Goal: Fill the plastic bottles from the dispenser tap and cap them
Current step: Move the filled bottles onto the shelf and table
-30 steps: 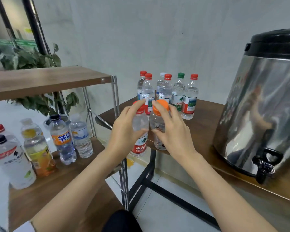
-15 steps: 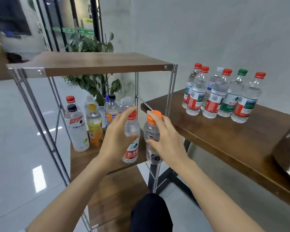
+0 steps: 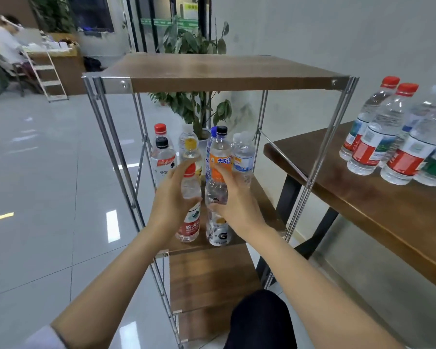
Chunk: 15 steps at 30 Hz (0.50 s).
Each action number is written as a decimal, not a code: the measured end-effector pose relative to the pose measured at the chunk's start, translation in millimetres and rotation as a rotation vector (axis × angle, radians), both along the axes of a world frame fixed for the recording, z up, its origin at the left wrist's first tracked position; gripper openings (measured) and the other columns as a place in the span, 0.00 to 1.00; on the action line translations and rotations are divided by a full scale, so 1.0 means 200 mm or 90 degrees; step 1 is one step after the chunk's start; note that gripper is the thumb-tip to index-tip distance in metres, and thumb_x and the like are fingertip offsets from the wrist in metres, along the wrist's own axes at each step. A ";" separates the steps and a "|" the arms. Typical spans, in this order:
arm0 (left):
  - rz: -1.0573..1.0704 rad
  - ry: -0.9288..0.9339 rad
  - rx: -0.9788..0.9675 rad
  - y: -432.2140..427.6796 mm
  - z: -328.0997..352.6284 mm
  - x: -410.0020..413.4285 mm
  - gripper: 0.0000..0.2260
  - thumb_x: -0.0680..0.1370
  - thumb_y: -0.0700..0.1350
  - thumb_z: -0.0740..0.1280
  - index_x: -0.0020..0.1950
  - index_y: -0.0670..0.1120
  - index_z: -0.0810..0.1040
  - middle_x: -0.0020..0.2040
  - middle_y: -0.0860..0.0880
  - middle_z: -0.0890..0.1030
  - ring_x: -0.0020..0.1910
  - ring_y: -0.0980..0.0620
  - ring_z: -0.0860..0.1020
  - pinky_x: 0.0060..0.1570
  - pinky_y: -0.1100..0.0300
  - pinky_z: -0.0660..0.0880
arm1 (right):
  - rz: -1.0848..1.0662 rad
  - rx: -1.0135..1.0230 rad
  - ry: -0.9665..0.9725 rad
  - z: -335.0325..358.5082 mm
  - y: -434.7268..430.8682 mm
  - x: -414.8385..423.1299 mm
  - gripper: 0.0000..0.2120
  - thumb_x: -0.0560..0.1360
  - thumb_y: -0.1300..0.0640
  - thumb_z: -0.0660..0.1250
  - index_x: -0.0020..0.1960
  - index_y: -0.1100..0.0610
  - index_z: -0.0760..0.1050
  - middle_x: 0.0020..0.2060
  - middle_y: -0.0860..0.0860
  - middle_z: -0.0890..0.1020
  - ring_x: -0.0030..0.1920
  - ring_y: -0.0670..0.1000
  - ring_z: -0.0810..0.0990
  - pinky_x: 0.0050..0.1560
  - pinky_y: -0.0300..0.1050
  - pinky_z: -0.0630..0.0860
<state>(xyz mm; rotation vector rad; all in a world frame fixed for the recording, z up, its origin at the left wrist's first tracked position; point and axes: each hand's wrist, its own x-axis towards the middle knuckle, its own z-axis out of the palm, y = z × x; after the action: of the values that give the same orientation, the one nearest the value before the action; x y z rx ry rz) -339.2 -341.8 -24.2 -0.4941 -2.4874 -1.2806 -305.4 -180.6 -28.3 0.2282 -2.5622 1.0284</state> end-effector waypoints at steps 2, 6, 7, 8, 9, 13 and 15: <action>0.012 0.006 0.013 -0.03 -0.01 -0.02 0.37 0.69 0.37 0.79 0.74 0.51 0.67 0.67 0.47 0.76 0.60 0.56 0.71 0.58 0.59 0.70 | 0.015 -0.015 0.002 0.00 -0.02 -0.05 0.40 0.72 0.60 0.76 0.76 0.43 0.59 0.72 0.48 0.68 0.70 0.51 0.69 0.63 0.51 0.74; 0.035 0.027 0.025 -0.05 -0.03 -0.09 0.37 0.68 0.38 0.80 0.73 0.51 0.68 0.63 0.50 0.77 0.57 0.57 0.73 0.55 0.61 0.71 | 0.054 -0.054 0.007 -0.01 -0.06 -0.15 0.40 0.72 0.61 0.76 0.75 0.41 0.58 0.72 0.46 0.68 0.71 0.49 0.69 0.65 0.51 0.74; 0.036 0.034 0.028 -0.06 -0.03 -0.10 0.36 0.68 0.38 0.79 0.72 0.50 0.69 0.63 0.51 0.77 0.56 0.58 0.72 0.55 0.66 0.70 | 0.062 -0.060 0.005 -0.02 -0.07 -0.17 0.41 0.72 0.61 0.76 0.74 0.40 0.58 0.71 0.46 0.68 0.70 0.49 0.69 0.65 0.53 0.75; 0.037 0.042 0.033 -0.06 -0.03 -0.11 0.36 0.68 0.37 0.79 0.72 0.49 0.69 0.62 0.52 0.76 0.56 0.59 0.72 0.54 0.71 0.68 | 0.068 -0.063 0.001 -0.02 -0.07 -0.19 0.41 0.72 0.61 0.76 0.74 0.40 0.58 0.71 0.46 0.68 0.69 0.48 0.71 0.65 0.54 0.75; 0.039 0.050 0.037 -0.06 -0.04 -0.13 0.36 0.68 0.36 0.79 0.72 0.49 0.69 0.63 0.52 0.76 0.57 0.59 0.72 0.53 0.76 0.67 | 0.070 -0.061 -0.003 -0.03 -0.08 -0.21 0.41 0.72 0.61 0.76 0.74 0.40 0.58 0.70 0.46 0.68 0.68 0.48 0.71 0.64 0.53 0.75; 0.072 0.058 0.028 -0.07 -0.07 -0.20 0.38 0.67 0.34 0.78 0.73 0.48 0.67 0.67 0.47 0.74 0.63 0.54 0.72 0.58 0.74 0.65 | 0.082 -0.061 -0.013 -0.04 -0.08 -0.27 0.41 0.72 0.63 0.75 0.75 0.41 0.56 0.69 0.48 0.67 0.68 0.46 0.69 0.64 0.45 0.71; 0.084 0.061 0.029 -0.08 -0.08 -0.23 0.38 0.68 0.32 0.78 0.74 0.47 0.66 0.68 0.47 0.74 0.65 0.52 0.72 0.59 0.75 0.63 | 0.090 -0.065 -0.018 -0.05 -0.09 -0.30 0.41 0.73 0.65 0.74 0.76 0.42 0.56 0.70 0.48 0.66 0.65 0.41 0.66 0.61 0.38 0.67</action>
<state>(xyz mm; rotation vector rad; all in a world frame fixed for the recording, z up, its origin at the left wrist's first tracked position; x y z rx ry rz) -386.0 -358.1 -40.0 -0.3651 -2.3641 -1.2296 -365.6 -198.0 -38.3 0.3745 -2.5396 1.2190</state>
